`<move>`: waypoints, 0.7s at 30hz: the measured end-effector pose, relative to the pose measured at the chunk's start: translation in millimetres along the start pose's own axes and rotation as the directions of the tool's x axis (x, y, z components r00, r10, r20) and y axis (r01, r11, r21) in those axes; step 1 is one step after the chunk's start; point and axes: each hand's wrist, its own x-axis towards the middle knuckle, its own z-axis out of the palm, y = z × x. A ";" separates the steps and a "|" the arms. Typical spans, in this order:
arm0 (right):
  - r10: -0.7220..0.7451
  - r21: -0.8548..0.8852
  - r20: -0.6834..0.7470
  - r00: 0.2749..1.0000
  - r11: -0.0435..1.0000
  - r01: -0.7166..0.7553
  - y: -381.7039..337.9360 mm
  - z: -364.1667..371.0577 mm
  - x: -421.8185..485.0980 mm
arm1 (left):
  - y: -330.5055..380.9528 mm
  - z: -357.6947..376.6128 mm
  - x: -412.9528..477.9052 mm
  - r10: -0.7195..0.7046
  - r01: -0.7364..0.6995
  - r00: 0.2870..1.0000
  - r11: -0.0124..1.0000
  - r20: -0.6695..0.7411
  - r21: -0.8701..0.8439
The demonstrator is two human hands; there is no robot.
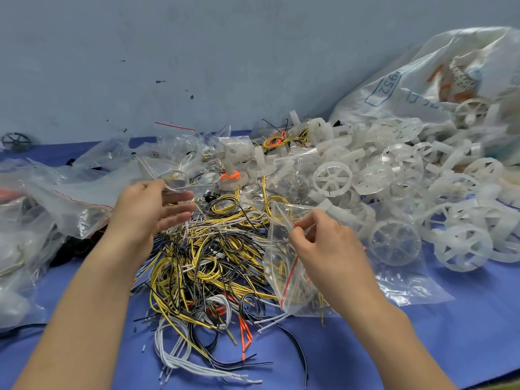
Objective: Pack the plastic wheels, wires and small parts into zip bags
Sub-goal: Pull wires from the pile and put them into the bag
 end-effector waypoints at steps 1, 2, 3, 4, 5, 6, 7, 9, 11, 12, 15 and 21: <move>0.003 -0.001 0.001 1.000 1.000 -0.003 0.2 -0.3 -0.1 | -1.9 1.1 0.3 0.023 -0.022 1.000 0.999 -0.015 0.045; 0.005 -0.003 0.003 1.000 1.000 -0.005 0.1 -0.6 -0.1 | -1.6 1.9 0.2 0.082 -0.078 0.996 0.992 -0.044 0.097; 0.005 -0.005 0.003 1.000 1.000 -0.005 -0.1 -0.8 0.2 | 0.4 1.8 -0.2 0.166 -0.154 0.984 0.975 -0.066 0.158; 0.005 -0.006 0.002 1.000 1.000 -0.005 -0.4 -0.7 0.6 | 3.4 1.7 -0.8 0.253 -0.235 0.965 0.950 -0.068 0.204; 0.005 -0.006 0.001 1.000 1.000 -0.005 -0.8 -0.8 0.7 | 6.6 1.8 -2.5 0.324 -0.306 0.945 0.927 -0.052 0.217; 0.004 -0.008 0.000 1.000 1.000 -0.004 -1.1 -0.8 0.6 | 10.2 2.2 -5.3 0.370 -0.359 0.929 0.911 -0.022 0.203; 0.002 -0.010 0.000 1.000 1.000 -0.002 -1.3 -0.9 0.3 | 13.8 3.1 -9.0 0.392 -0.388 0.920 0.905 0.015 0.175; 0.000 -0.009 0.002 1.000 1.000 0.000 -1.5 -0.9 -0.2 | 20.5 5.3 -17.5 0.371 -0.384 0.920 0.918 0.123 0.099; -0.001 -0.005 0.004 1.000 1.000 0.001 -1.8 -1.4 -0.6 | 26.0 4.6 -26.4 0.287 -0.324 0.906 0.943 0.311 0.073; 0.000 -0.002 0.004 1.000 1.000 0.000 -2.0 -1.8 -0.7 | 27.1 2.6 -30.0 0.220 -0.301 0.868 0.946 0.445 0.119; 0.001 0.017 0.014 1.000 1.000 -0.001 -3.5 -3.4 -1.6 | 26.0 1.3 -41.9 -0.092 -0.306 0.628 0.884 0.773 0.354; -0.038 -0.002 0.023 0.999 0.999 0.038 -15.0 -12.6 -8.0 | 14.7 27.7 -53.0 -0.338 -0.315 0.605 0.730 0.721 0.607</move>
